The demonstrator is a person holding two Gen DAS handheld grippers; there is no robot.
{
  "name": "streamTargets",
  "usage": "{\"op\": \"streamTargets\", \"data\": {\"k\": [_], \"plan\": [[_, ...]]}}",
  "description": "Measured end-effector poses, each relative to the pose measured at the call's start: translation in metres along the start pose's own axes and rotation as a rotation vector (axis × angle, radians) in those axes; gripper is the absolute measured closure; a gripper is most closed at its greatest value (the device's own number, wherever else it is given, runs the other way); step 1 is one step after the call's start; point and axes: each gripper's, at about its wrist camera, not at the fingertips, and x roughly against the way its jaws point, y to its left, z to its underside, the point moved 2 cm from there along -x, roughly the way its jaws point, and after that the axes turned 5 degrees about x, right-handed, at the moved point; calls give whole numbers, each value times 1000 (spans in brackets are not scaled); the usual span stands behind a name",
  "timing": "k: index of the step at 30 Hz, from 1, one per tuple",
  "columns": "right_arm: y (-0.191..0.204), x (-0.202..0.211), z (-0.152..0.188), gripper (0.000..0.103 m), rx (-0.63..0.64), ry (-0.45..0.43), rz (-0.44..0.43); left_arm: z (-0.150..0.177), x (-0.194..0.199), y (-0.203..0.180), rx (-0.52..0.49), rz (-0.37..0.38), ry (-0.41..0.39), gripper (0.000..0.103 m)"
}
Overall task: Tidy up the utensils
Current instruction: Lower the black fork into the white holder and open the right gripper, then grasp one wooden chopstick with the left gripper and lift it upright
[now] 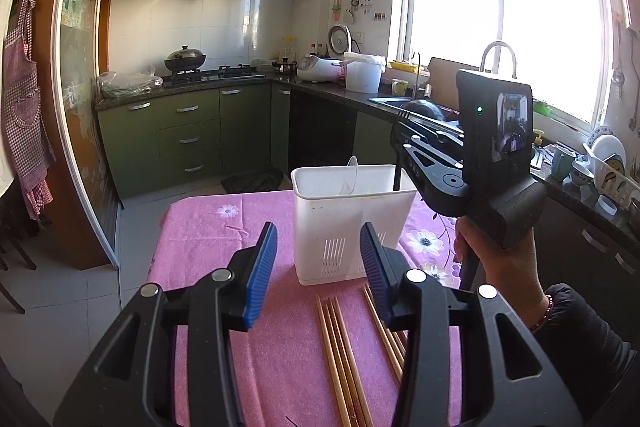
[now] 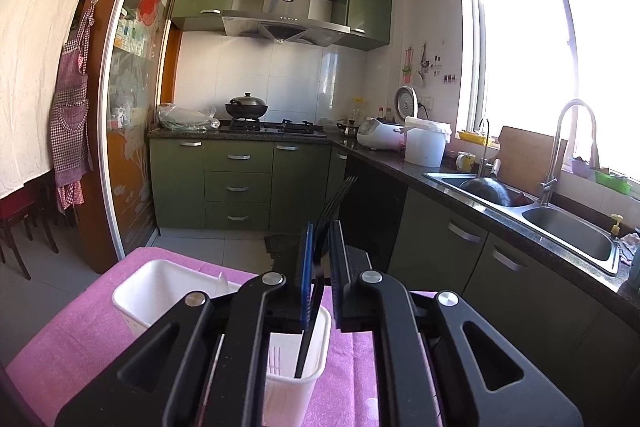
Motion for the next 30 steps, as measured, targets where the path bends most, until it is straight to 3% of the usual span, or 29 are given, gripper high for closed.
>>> {"op": "streamTargets", "data": {"k": [6, 13, 19, 24, 26, 30], "plan": [[-1, 23, 8, 79, 20, -13, -11, 3, 0, 0, -2, -13, 24, 61], [-19, 90, 10, 76, -3, -15, -21, 13, -5, -3, -14, -47, 109, 61], [-28, 141, 60, 62, 0, 120, -23, 44, -37, 0, 10, -54, 323, 61], [-33, 160, 110, 62, -24, 227, -39, 75, -75, 0, 41, -46, 509, 61], [-35, 161, 123, 62, -38, 257, -53, 85, -89, -2, 30, -67, 552, 72], [-35, 163, 142, 60, -43, 307, -71, 101, -109, 3, 37, -102, 635, 83]]}}
